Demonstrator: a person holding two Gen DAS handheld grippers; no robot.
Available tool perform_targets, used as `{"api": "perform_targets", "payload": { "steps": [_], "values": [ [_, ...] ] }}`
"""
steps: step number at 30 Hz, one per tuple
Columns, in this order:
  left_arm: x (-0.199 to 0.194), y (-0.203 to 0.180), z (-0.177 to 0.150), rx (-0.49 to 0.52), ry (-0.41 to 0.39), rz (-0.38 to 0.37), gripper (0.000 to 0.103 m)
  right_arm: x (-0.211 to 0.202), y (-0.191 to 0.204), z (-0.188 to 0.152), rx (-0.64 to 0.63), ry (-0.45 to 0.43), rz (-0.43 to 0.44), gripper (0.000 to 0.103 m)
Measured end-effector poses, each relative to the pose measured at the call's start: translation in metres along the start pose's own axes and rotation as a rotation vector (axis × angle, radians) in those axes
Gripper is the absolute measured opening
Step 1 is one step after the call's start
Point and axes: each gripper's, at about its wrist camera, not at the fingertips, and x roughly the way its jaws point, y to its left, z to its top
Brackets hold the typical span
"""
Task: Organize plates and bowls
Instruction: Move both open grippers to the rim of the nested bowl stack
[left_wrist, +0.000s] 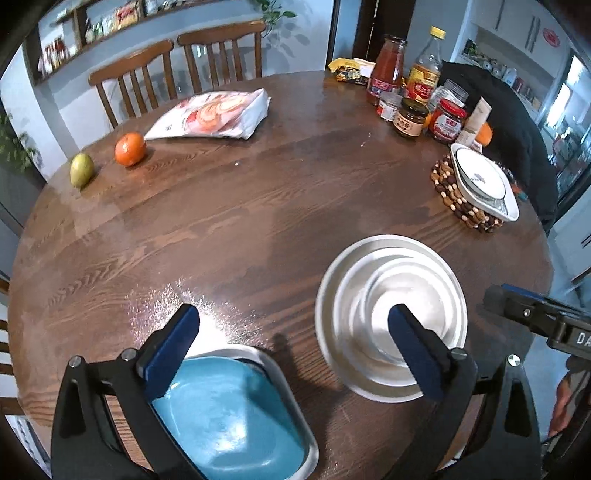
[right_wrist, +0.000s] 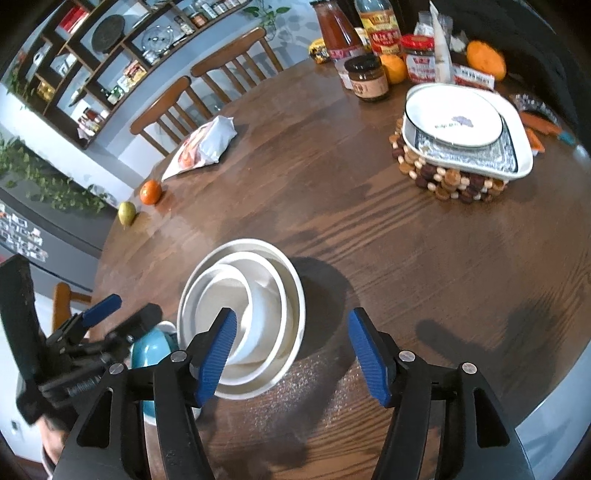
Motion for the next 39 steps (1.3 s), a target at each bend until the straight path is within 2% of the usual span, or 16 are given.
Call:
{"api": "perform_targets", "payload": {
  "steps": [6, 8, 13, 39],
  "values": [
    [0.01, 0.027, 0.009, -0.048, 0.071, 0.003, 0.102, 0.003, -0.018, -0.004, 0.047, 0.029, -0.019, 0.064],
    [0.015, 0.029, 0.01, -0.041, 0.099, -0.016, 0.102, 0.007, -0.022, -0.007, 0.062, 0.045, -0.012, 0.064],
    [0.031, 0.026, 0.011, 0.0, 0.154, 0.017, 0.101, 0.015, -0.026, -0.008, 0.082, 0.067, -0.005, 0.064],
    [0.055, 0.017, 0.015, 0.051, 0.216, 0.045, 0.101, 0.033, -0.029, -0.01, 0.112, 0.117, -0.014, 0.064]
  ]
}}
